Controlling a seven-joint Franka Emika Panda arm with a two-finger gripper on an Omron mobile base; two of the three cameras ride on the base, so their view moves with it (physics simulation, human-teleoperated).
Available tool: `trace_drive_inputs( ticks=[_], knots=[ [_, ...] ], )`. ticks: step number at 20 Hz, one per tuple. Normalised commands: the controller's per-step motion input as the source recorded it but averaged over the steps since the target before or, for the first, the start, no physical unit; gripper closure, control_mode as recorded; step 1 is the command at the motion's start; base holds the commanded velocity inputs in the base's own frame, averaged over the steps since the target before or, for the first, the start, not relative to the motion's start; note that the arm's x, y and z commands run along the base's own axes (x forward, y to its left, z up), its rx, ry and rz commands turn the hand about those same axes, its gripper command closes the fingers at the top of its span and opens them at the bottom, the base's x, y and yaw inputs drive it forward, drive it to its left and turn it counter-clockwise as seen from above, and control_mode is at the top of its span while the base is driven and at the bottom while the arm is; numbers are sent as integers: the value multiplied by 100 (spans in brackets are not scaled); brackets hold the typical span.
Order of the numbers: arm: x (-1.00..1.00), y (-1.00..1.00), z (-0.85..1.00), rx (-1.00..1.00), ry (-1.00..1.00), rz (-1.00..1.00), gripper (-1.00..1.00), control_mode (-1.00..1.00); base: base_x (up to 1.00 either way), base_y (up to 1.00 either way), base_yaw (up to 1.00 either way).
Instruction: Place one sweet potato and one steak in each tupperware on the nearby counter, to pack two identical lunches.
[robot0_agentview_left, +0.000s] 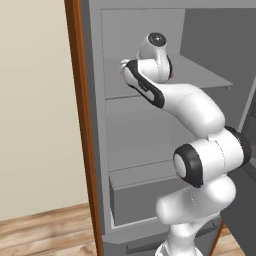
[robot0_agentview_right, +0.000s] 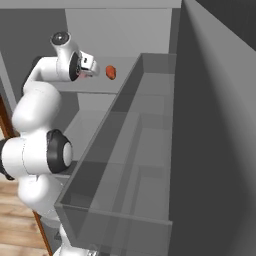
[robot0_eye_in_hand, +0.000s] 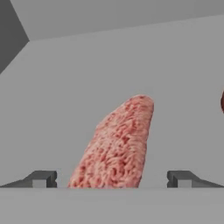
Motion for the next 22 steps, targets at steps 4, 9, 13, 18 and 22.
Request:
trace_drive_inputs(
  ticks=[4,9,13,18,22],
  knots=[
    [12,0,-26,-1,2,-3,-100,-100,0,0,0],
    [8,0,-28,-3,1,-4,-100,-100,0,0,0],
    [0,0,-31,-5,2,-6,-100,-100,0,0,0],
    [1,0,-33,-5,1,-5,100,-100,0,0,0],
    [14,0,-24,-3,0,-1,100,-100,0,0,0]
  ],
)
